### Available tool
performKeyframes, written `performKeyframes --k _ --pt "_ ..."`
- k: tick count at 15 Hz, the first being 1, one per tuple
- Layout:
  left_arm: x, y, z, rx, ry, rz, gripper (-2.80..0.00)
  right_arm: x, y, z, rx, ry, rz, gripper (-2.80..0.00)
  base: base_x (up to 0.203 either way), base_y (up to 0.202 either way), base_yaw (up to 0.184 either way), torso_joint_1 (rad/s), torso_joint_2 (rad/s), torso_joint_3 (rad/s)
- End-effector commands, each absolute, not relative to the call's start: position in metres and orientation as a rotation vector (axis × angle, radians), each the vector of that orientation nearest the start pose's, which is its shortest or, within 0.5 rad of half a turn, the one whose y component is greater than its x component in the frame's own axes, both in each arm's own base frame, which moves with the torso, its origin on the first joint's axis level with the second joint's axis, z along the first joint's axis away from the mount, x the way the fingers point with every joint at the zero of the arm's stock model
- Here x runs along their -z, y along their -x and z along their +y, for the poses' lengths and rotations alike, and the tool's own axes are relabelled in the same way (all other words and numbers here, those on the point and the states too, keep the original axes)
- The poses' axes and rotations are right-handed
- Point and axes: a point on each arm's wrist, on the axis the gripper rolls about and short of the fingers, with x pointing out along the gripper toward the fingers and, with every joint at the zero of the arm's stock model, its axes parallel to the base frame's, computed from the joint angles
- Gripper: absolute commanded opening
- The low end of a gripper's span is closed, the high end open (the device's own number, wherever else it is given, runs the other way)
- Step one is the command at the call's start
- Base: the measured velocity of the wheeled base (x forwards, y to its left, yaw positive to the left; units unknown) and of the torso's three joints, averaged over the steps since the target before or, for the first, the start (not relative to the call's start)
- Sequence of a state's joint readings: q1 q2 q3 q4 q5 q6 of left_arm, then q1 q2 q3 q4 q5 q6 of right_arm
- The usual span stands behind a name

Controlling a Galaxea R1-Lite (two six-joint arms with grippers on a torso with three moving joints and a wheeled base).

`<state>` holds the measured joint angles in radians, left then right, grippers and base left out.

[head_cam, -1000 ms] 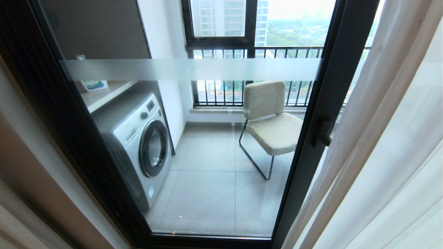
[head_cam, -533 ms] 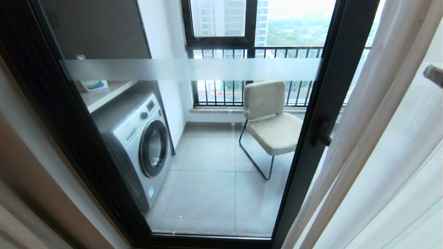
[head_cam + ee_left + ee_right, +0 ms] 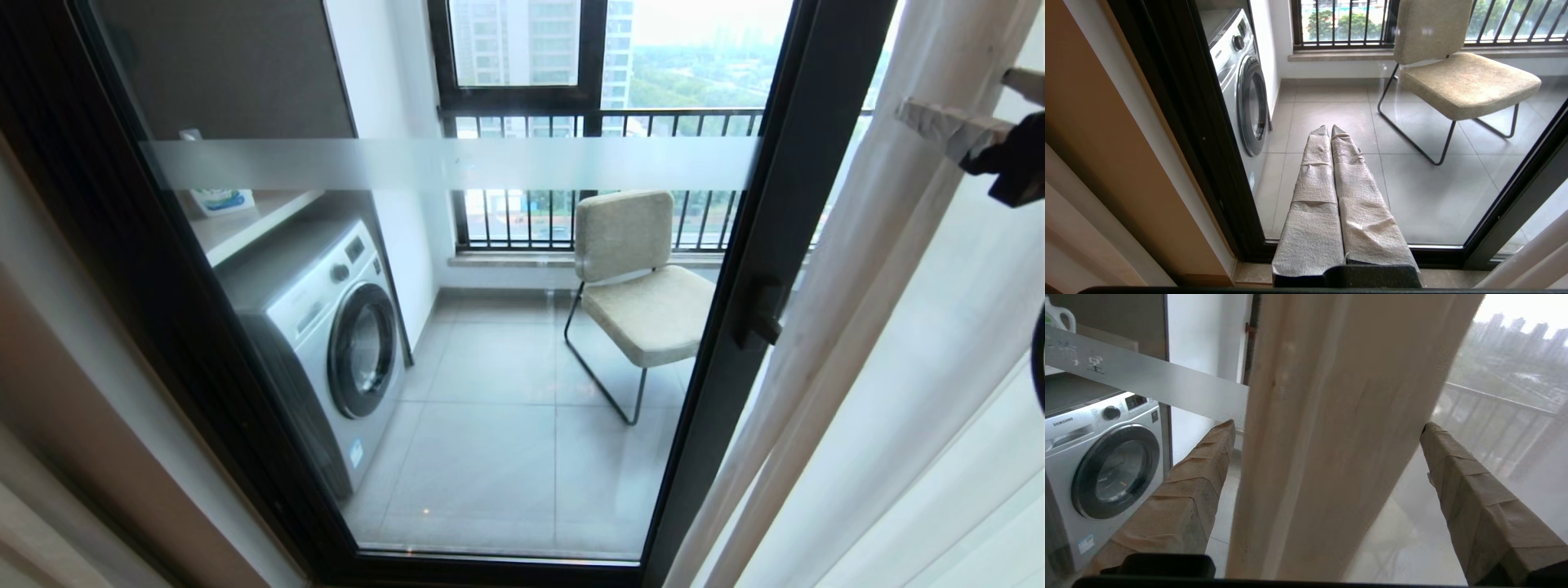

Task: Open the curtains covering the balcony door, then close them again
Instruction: Pull the inner curtains open on both sides

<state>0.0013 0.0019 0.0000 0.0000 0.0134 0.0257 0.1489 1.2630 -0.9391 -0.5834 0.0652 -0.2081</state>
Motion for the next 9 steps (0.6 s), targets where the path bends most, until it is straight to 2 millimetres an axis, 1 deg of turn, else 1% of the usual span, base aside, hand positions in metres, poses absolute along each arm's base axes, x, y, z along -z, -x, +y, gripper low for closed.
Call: performKeyframes --k 1,3,4,6,9 --pt "-0.076 0.023 0.0 -0.015 -0.026 0.002 -2.8 -0.328 -0.206 0.019 -0.121 0.21 -0.266 0.0 0.0 0.0 0.0 0.0 0.0 0.0" --pt "-0.076 0.023 0.0 -0.015 -0.026 0.002 -2.8 -0.327 -0.208 0.015 -0.101 0.212 -0.261 0.0 0.0 0.0 0.0 0.0 0.0 0.0" --pt "-0.076 0.023 0.0 -0.015 -0.026 0.002 -2.8 -0.325 -0.212 0.014 -0.098 0.211 -0.254 0.0 0.0 0.0 0.0 0.0 0.0 0.0" --pt "-0.076 0.023 0.0 -0.015 -0.026 0.002 -2.8 -0.327 -0.223 0.014 -0.094 0.205 -0.277 0.0 0.0 0.0 0.0 0.0 0.0 0.0" --pt "-0.076 0.023 0.0 -0.015 -0.026 0.002 -2.8 -0.338 -0.242 0.015 -0.091 0.193 -0.314 0.0 0.0 0.0 0.0 0.0 0.0 0.0"
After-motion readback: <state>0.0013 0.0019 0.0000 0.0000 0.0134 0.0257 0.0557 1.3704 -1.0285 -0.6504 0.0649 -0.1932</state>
